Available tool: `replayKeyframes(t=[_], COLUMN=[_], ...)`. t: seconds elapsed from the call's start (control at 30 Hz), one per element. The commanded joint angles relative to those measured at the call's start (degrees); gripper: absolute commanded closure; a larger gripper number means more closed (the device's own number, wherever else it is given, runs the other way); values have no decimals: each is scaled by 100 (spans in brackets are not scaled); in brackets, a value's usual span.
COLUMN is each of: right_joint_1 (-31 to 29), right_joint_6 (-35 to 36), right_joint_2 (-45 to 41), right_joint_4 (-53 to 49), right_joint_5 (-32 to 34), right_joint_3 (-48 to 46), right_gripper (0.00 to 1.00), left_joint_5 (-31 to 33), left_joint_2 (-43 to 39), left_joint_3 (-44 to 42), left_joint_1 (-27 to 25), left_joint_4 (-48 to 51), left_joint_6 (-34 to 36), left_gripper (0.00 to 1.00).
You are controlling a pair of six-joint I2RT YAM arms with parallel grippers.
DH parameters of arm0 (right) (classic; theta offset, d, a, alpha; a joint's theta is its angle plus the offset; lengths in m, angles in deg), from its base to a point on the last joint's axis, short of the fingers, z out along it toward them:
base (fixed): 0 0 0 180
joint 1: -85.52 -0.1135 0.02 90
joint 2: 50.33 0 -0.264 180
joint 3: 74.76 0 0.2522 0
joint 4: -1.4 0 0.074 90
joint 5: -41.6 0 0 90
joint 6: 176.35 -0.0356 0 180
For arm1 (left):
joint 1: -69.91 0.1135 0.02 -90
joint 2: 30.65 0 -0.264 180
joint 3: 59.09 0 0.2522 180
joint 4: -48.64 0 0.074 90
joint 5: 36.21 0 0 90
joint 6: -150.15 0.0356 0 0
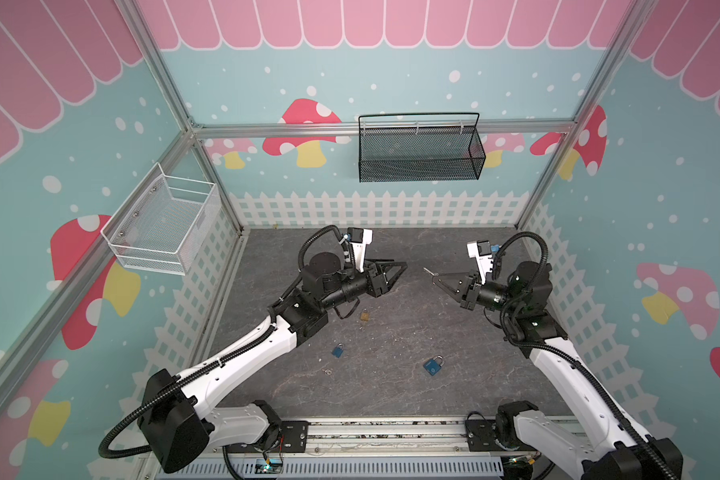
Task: Unlock with the key
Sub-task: 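Lower the left gripper over the blue padlock while the right gripper draws back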
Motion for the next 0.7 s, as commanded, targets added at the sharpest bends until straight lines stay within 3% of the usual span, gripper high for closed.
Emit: replayKeyframes(t=[0.0,0.1,0.23,0.47,0.67], right_joint_1=[246,458,705,936,1317], right_joint_6=[287,245,178,90,-47], right_joint_2=[-194,-293,-232,-390,-48], right_joint_4=[-860,-1099,-1283,-1306,-1322], right_joint_5=[301,519,829,1631,1392], right_joint_3=[-339,-746,-1179,-1653,-1849], right_gripper=[100,100,100,100,100], left_joint_5=[655,1100,1232,1604,2014], left_joint_2=[149,346,856,2092,3261], left_joint_3=[-76,-41,130,1017,1945], left_joint_1=[-305,-827,-1432,-2304,-2710], left_joint_4=[1032,1544,2071,3149,3994], left_joint_6=[143,331,348,784,1193], left_gripper=[46,44,42,40,40])
